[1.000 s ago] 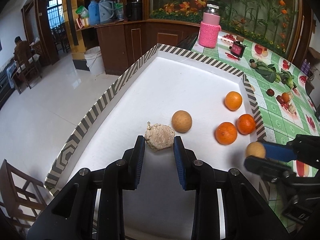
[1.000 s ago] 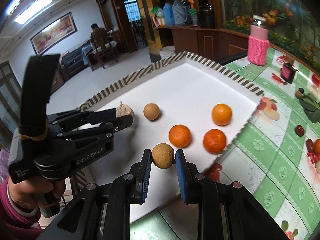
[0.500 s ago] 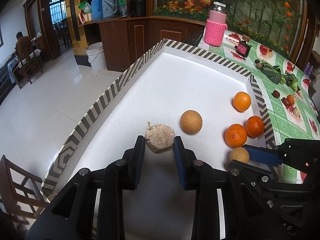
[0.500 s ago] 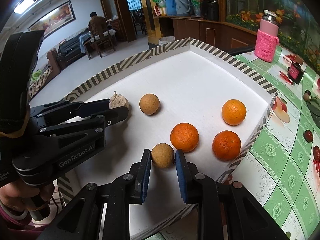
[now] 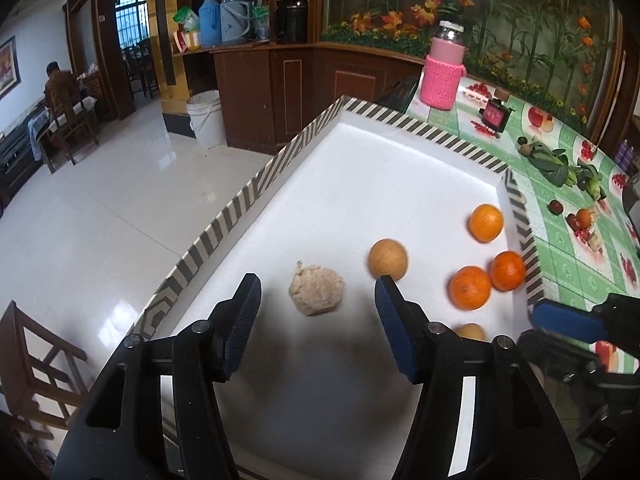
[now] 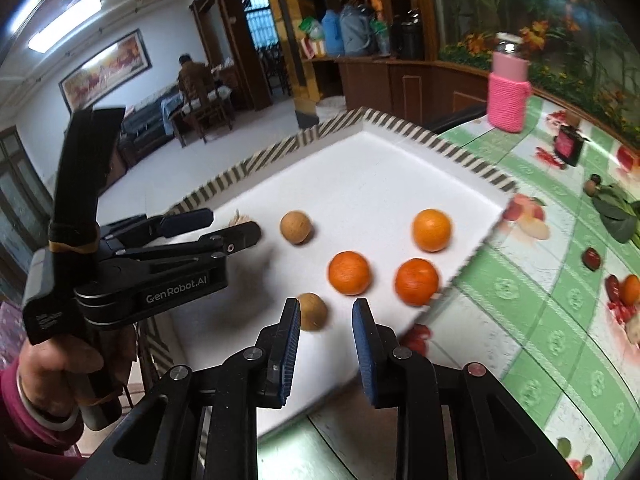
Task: Organize fruits
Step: 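Open the right tool to drop the tan fruit while the left drops the beige piece, then move both open tools back over the fruits on the table, then grasp a beige porous block with the right tool while the left grasps a red date, then carry the beige block and red date over the white tray with both tools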
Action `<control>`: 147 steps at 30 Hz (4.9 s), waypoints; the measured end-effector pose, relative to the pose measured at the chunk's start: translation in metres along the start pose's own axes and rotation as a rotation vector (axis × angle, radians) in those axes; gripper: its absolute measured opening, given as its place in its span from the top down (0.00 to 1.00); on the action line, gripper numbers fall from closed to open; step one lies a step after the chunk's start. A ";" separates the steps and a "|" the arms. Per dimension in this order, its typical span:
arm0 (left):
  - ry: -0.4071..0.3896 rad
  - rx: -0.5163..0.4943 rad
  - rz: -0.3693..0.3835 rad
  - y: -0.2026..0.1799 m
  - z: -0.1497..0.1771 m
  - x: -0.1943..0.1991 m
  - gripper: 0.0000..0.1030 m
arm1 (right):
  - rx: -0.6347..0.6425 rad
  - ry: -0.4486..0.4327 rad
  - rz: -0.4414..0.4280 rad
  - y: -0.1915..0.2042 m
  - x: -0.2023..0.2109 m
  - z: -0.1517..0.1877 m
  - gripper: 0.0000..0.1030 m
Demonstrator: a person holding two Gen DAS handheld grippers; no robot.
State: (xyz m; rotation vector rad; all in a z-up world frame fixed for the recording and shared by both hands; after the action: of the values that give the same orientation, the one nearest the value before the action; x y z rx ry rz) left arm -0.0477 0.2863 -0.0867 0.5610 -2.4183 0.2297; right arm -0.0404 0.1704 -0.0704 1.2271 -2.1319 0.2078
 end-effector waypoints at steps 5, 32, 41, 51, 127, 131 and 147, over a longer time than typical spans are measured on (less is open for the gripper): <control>-0.030 -0.033 0.016 -0.022 -0.008 0.010 0.42 | -0.036 -0.037 0.048 -0.023 0.024 -0.001 0.75; -0.007 -0.237 0.266 -0.201 -0.013 0.015 0.42 | -0.248 -0.099 0.358 -0.187 0.122 0.044 0.73; 0.059 -0.245 0.328 -0.231 -0.016 -0.002 0.42 | -0.276 -0.036 0.422 -0.242 0.113 0.055 0.72; 0.128 -0.271 0.378 -0.258 -0.024 -0.018 0.42 | -0.275 0.023 0.449 -0.287 0.085 0.046 0.68; 0.047 -0.153 0.237 -0.090 -0.021 0.031 0.74 | -0.177 -0.107 0.154 -0.104 0.078 0.020 0.72; 0.056 -0.126 0.206 -0.064 -0.010 0.028 0.74 | -0.145 -0.097 0.123 -0.081 0.067 0.014 0.72; 0.071 -0.109 0.122 -0.023 0.013 0.017 0.74 | -0.051 -0.058 0.036 -0.026 0.031 -0.003 0.72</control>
State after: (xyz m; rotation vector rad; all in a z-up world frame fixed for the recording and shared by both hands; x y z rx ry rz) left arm -0.0567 0.2561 -0.0858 0.3517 -2.3821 0.1655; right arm -0.0289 0.1353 -0.0541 1.1791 -2.1970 0.1346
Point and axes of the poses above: each gripper's, at about its wrist camera, not at the fingertips, and x roughly against the way its jaws point, y to its left, z to its underside, the point moved 9 cm from there along -x, roughly the way its jaws point, and after that the axes turned 8 degrees about -y, right-handed, at the moved point
